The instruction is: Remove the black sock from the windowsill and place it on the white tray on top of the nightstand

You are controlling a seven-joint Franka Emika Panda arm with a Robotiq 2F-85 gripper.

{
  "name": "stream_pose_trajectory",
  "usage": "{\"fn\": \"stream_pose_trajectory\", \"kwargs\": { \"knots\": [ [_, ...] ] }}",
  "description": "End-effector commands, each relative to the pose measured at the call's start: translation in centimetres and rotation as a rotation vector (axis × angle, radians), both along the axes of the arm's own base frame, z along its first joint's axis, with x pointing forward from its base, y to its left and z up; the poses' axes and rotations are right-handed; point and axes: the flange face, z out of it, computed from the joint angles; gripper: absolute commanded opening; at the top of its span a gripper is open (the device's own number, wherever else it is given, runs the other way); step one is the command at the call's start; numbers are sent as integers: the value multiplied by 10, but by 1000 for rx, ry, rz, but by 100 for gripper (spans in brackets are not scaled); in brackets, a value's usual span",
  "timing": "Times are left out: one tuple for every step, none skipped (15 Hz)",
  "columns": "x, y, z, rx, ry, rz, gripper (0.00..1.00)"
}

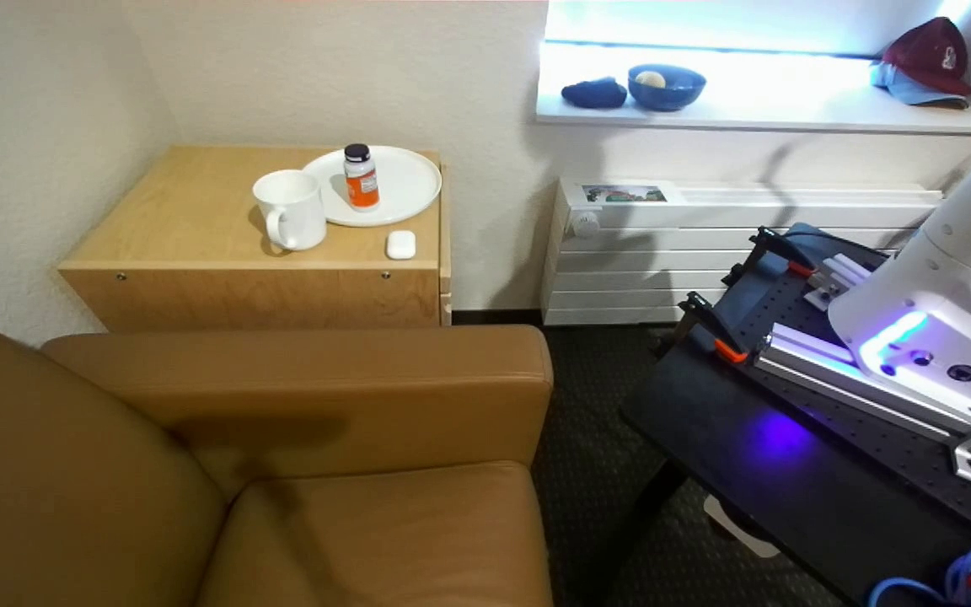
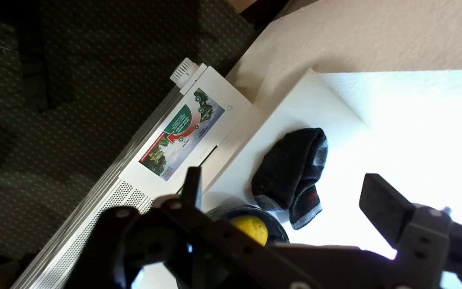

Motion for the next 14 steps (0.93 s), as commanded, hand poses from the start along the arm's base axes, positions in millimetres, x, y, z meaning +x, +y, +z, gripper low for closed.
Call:
{"fn": "stream_pose_trajectory", "kwargs": {
  "knots": [
    [29,-9,-21,35,22,-162,100],
    [45,-15,-29,51,19,-220,100],
    [56,-20,-35,65,35,-275,100],
    [70,-23,-43,79,41,-328,100],
    [85,-27,-52,79,33,-388,100],
    [98,-30,-64,68,42,-445,100],
    [114,-35,-79,47,39,-500,100],
    [125,-40,-94,35,40,-558,100],
    [133,-45,-106,27,53,-615,100],
    [141,-49,-122,17,69,-659,100],
    [143,-53,-130,26,106,-691,100],
    [128,-43,-118,42,80,-630,100],
    [133,-45,-131,36,88,-641,100],
    [134,-45,-136,34,92,-641,100]
  ]
}}
